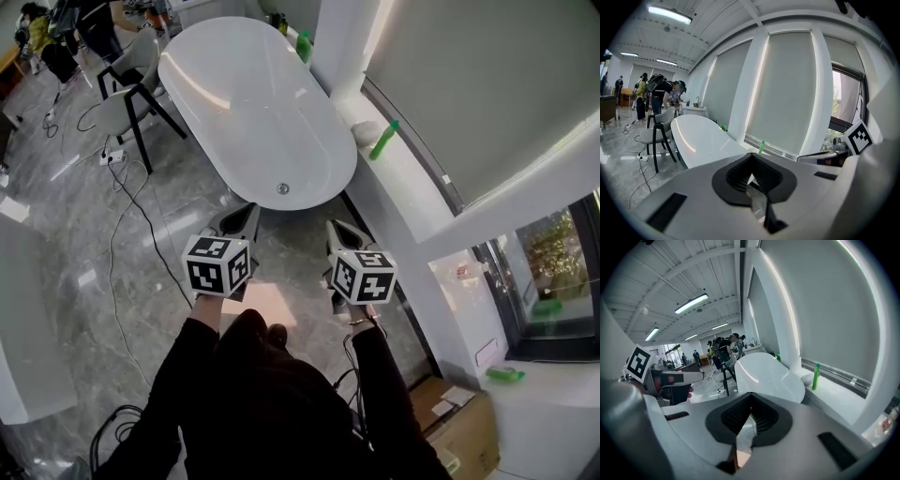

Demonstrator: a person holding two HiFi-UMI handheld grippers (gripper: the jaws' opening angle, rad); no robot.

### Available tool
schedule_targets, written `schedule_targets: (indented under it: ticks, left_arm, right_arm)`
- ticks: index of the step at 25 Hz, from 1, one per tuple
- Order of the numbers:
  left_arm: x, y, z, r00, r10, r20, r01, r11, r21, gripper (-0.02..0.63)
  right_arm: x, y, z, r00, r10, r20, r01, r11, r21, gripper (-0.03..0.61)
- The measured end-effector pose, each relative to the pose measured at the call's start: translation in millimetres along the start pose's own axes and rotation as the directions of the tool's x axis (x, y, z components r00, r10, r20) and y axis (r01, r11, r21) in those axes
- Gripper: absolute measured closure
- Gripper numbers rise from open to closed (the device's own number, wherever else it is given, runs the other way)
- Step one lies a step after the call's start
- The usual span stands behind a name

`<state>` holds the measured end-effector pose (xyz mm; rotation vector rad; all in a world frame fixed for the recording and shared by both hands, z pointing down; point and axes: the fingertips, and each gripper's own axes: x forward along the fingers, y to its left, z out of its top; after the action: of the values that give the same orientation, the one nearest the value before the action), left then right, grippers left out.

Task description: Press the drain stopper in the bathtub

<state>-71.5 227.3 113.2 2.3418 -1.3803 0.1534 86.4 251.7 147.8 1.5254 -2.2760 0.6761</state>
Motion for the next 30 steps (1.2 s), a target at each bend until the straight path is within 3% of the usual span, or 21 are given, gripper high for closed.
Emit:
schedule_targets:
  ticks: [15,30]
  left_arm:
    - [47,18,12,1.000,-0.018,-0.017,0.019,1.000,0.003,0.606]
    - [125,76,-6,0.989,-0.054,-0.136,0.049,0.998,-0.040,0.606]
  right_arm:
    - [40,-19,21,1.000,-0.011,-0.004,0.011,1.000,0.000,0.577]
    - [130,-32,22,0.991,-0.048,-0.123,0.051,0.998,0.028,0.577]
